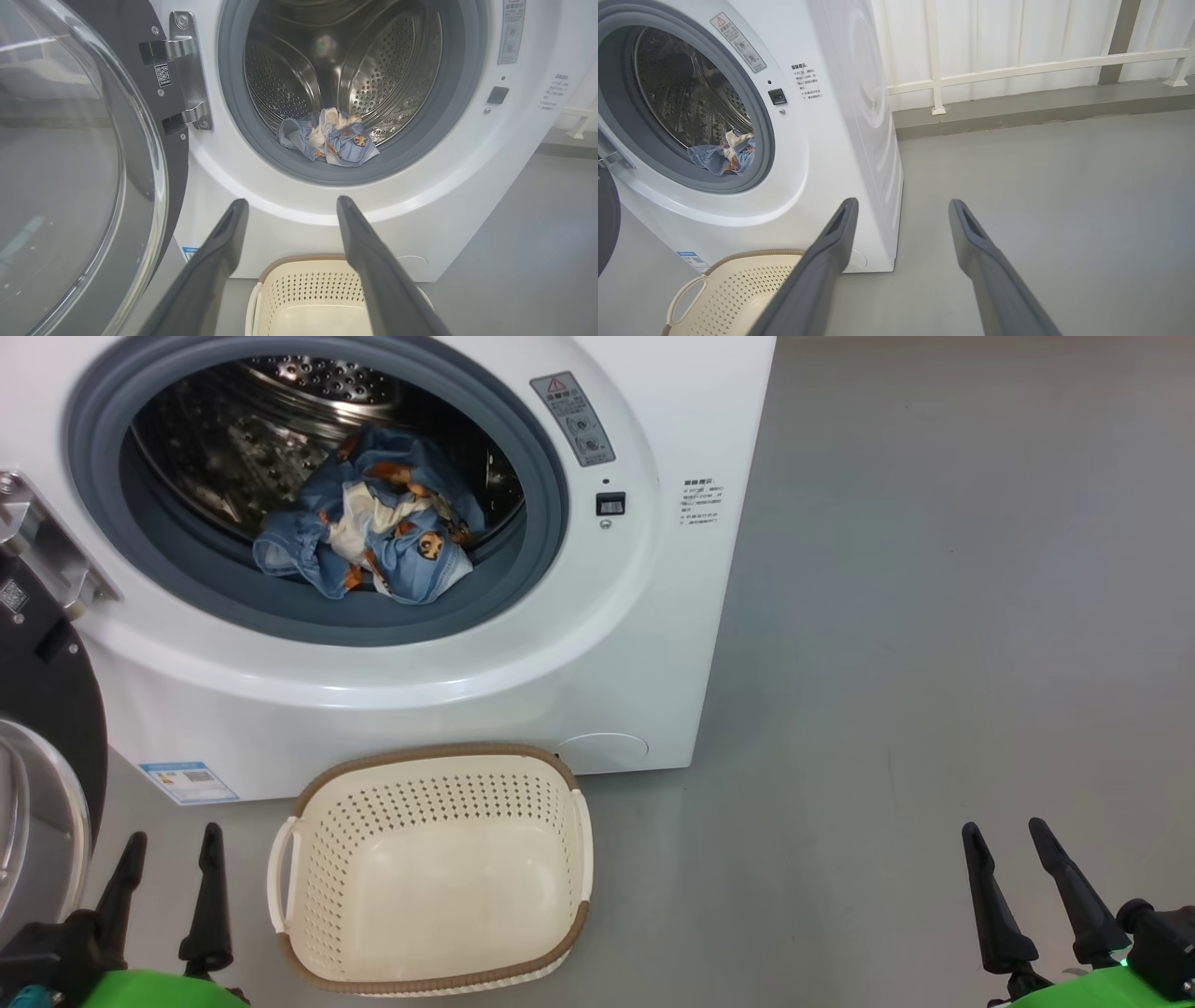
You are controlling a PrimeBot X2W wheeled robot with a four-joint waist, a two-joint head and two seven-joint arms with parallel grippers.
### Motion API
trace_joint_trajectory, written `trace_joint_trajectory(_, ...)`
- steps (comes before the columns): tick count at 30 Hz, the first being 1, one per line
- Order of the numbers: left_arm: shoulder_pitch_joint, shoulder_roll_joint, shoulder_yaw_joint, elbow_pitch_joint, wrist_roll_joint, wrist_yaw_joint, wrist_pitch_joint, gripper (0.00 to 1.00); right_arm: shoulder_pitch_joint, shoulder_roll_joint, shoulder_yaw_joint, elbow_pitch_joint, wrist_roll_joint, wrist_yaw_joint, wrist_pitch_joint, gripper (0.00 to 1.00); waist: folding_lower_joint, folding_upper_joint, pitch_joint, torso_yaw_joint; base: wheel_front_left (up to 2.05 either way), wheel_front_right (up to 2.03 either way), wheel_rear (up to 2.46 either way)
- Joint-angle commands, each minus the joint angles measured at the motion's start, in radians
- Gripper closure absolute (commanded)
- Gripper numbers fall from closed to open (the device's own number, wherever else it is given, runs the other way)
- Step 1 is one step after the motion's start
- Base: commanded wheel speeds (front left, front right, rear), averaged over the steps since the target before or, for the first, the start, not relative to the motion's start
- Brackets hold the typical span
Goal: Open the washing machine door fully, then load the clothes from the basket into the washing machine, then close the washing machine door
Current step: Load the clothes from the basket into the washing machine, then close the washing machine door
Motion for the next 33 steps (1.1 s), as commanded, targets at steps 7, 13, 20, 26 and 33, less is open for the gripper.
trace_joint_trajectory(7,-0.022,0.02,0.03,-0.036,0.01,-0.002,-0.006,0.0,-0.016,-0.013,0.016,-0.028,-0.003,0.002,-0.005,0.0,0.0,0.0,0.002,0.001,0.0,0.0,0.0)
trace_joint_trajectory(13,-0.022,0.021,0.03,-0.038,0.012,-0.002,-0.006,0.0,-0.017,-0.012,0.016,-0.03,-0.003,0.002,-0.005,0.0,0.0,0.0,0.006,0.003,-0.05,0.05,0.0)
trace_joint_trajectory(20,-0.023,0.016,0.034,-0.046,0.014,-0.002,-0.006,0.0,-0.02,-0.011,0.013,-0.034,-0.005,0.002,-0.005,0.0,0.0,0.0,0.013,0.009,-0.81,0.81,0.0)
trace_joint_trajectory(26,-0.02,0.022,0.022,-0.059,0.004,-0.002,-0.006,0.0,-0.02,-0.012,0.012,-0.036,-0.005,0.002,-0.005,0.0,0.0,0.0,0.015,0.012,-1.37,1.37,0.0)
trace_joint_trajectory(33,-0.014,0.021,0.018,-0.075,0.0,-0.002,-0.006,0.0,-0.019,-0.013,0.011,-0.035,-0.005,0.002,-0.005,0.0,0.0,0.0,0.013,0.017,-0.54,0.54,0.0)
